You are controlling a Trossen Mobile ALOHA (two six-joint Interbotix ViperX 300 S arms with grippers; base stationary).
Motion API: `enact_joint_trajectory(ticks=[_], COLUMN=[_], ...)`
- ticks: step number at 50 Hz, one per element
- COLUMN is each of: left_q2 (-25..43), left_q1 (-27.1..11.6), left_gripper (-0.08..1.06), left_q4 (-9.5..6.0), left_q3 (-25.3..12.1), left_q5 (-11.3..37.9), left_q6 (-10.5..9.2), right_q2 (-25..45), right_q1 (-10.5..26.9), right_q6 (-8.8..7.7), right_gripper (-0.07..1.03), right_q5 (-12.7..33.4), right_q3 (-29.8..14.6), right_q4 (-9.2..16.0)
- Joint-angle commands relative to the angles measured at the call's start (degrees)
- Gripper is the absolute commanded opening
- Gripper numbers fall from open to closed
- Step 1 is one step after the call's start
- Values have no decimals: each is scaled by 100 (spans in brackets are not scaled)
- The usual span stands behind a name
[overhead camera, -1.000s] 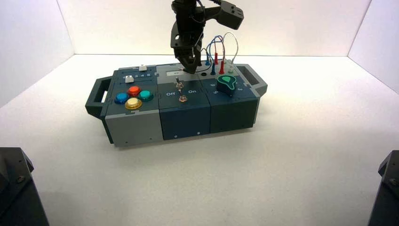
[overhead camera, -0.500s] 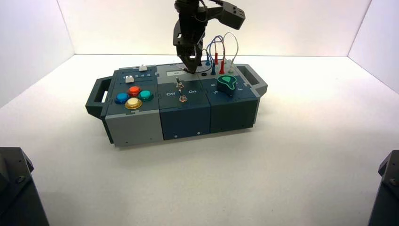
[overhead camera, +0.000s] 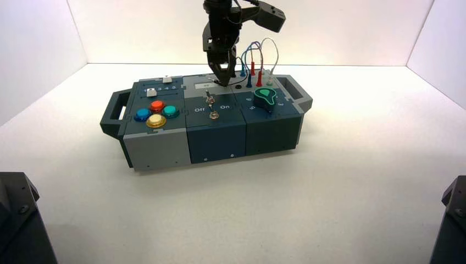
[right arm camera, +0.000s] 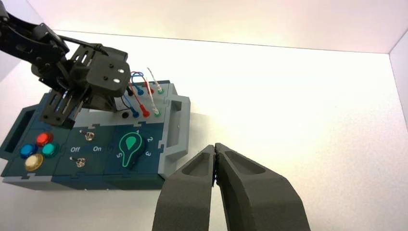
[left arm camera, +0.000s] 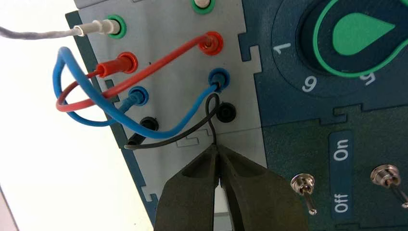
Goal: Insert the black wire.
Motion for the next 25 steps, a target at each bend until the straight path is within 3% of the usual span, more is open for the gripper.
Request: enact_joint_trajectory(ticks=[1, 11, 25], left_q2=[-114, -202, -272], left_q1=[-18, -26, -9], left_gripper=[-3, -3, -3], left_q4=[-105, -246, -246], left_q3=[-167, -281, -237], left_q5=[-44, -26, 18], left_q6=[18, 9, 9], right_q2=[35, 44, 44], right_q1=[-9, -9, -9], right_q6=[9, 18, 9], right_gripper=[-2, -2, -2], right_q5=[-53, -53, -53], right_q3=[-167, -167, -167], right_q4=[18, 18, 18])
